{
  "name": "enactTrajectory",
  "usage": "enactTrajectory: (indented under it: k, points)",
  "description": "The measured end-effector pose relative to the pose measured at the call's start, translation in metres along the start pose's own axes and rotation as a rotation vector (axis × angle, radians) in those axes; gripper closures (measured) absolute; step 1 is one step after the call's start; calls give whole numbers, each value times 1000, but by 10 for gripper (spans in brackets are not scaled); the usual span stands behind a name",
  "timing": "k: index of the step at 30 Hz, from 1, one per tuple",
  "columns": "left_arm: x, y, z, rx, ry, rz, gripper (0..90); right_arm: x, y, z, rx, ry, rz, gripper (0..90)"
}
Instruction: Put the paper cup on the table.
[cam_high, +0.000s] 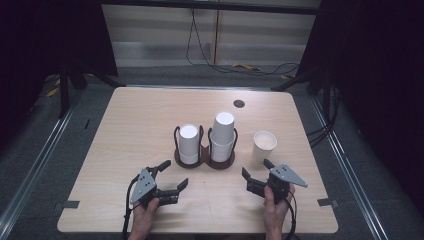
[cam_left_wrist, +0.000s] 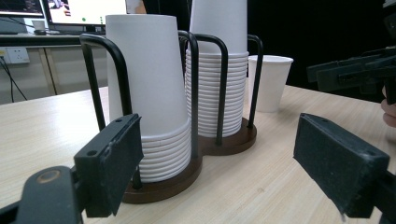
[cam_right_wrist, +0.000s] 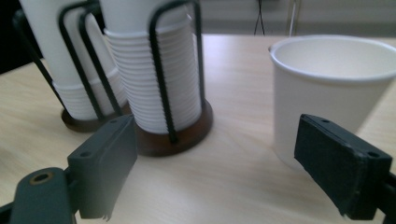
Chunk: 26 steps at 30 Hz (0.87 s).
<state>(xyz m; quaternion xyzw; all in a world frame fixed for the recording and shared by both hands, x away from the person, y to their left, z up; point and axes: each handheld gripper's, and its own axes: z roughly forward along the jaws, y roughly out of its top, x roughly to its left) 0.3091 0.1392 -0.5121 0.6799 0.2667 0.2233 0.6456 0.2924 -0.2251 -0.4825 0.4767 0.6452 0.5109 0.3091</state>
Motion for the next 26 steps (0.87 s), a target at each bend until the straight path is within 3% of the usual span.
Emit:
enactTrajectory:
  k: [2,7,10,16,26]
  points:
    - [-1,0,0,-5,5,-6,155,7,-1,3,-11,43,9,133]
    - [-1,0,0,1,12,-3,155,29,-6,12,-72,84,-11,131]
    - [-1,0,0,1,40,-2,152,39,-9,17,-101,97,-22,131]
    - [-1,0,0,1,38,-2,152,56,-18,22,-170,106,-59,131]
    - [-1,0,0,1,37,-2,152,60,-21,23,-192,124,-64,133]
